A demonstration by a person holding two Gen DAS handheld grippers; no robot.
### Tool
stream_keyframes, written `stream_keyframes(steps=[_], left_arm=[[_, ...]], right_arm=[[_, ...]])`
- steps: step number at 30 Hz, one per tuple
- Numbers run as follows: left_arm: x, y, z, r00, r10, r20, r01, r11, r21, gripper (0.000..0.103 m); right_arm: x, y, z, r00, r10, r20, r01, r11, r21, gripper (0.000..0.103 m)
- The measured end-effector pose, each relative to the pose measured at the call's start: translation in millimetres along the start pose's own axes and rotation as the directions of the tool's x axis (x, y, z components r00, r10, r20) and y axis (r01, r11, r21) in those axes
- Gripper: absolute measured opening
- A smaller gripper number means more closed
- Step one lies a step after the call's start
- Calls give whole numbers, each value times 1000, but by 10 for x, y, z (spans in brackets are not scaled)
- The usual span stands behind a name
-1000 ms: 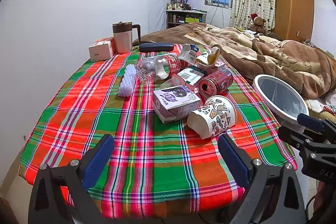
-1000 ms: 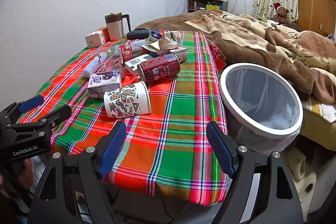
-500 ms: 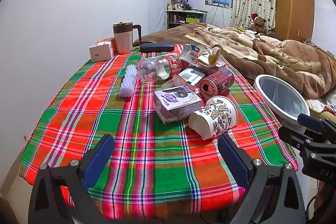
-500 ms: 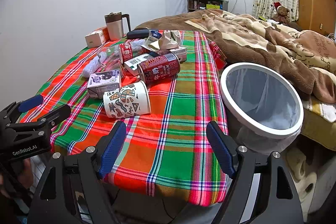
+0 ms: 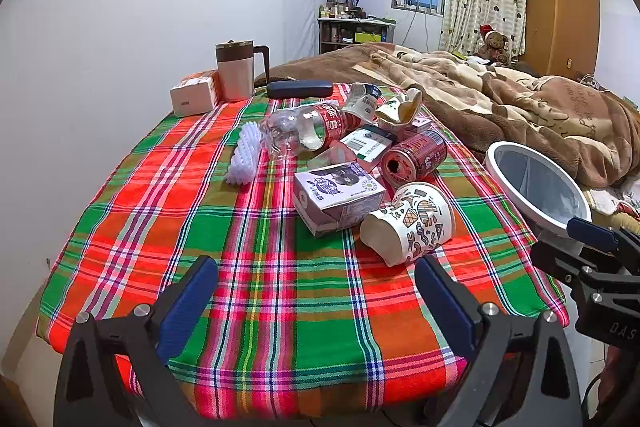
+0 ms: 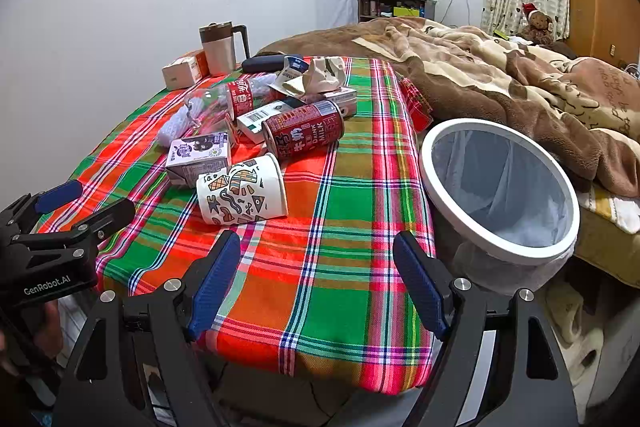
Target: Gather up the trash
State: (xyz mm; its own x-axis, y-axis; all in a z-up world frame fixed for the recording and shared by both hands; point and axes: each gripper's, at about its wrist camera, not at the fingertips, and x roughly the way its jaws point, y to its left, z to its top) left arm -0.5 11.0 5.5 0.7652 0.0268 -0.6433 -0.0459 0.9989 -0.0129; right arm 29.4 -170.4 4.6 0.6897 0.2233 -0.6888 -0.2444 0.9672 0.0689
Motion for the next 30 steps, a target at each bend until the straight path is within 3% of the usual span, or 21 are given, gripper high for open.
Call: stream_keyframes(steps=[22,30], left_arm=[[244,69,85,1000,-8,-14,8,1000,-1,100],[376,75,179,1000,-8,-6,8,1000,28,91]], right_arm=[[105,-98,30,1000,2,-10,-2,1000,5,80],[217,-123,78,1000,13,-20,-12,1000,5,80]])
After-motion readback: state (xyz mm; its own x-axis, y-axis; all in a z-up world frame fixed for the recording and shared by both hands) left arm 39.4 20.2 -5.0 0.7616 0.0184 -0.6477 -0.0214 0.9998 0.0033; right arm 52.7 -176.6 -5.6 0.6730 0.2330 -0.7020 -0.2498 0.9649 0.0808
